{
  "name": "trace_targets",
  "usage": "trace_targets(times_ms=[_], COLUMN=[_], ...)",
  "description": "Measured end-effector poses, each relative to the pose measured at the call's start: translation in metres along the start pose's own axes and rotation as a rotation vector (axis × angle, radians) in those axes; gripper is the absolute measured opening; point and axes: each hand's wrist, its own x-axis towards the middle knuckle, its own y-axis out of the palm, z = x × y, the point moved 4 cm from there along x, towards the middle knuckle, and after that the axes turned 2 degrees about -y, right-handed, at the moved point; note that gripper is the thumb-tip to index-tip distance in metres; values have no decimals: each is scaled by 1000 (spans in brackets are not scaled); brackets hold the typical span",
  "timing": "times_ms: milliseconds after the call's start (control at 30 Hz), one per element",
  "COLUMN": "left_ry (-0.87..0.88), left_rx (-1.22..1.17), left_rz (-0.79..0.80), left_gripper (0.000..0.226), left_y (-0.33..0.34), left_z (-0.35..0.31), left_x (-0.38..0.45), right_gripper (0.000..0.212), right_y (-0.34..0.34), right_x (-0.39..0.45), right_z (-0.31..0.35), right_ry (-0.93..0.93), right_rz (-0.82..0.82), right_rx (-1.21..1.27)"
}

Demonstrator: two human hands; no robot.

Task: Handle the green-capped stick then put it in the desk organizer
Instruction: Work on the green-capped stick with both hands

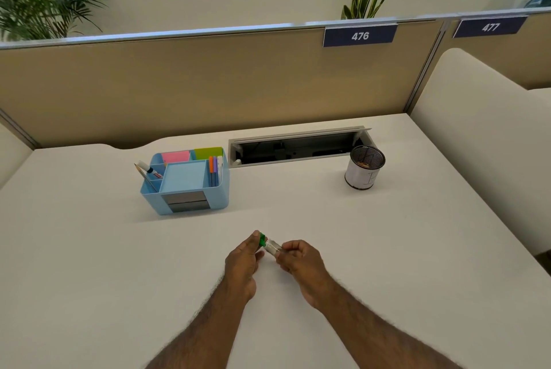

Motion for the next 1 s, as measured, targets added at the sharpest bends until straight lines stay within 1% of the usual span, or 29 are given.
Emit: trace_targets(times_ms=[167,300,400,500,567,633,767,900,1000], left_ry=[18,31,83,140,161,174,205,233,258], left_rx=[11,9,-3,5,-2,-17,-46,-37,-18], left_rz=[26,40,46,54,82,115,156,199,252], left_gripper=[30,31,31,21,15,14,16,25,38], left_y=[2,0,-2,-4,-5,-5,-7,-10,-9], left_z=[3,7,7,1,-4,-7,-14,-24,-35], left_x=[-6,-8,-8,-9,-11,-12,-14,-14,-14], right_gripper=[21,25,22,20,20,19,10,22,26], right_y=[4,5,7,11,13,16,24,37,44], right_x=[1,1,0,-1,-1,-1,-3,-8,-10], right_z=[1,2,5,8,8,10,17,19,24], right_ry=[-24,-70,-102,-124,-82,-7,150,345,422], right_rz=[4,-49,-66,-80,-77,-46,18,23,56], right_rx=[-56,-110,-149,-181,-80,85,377,640,737])
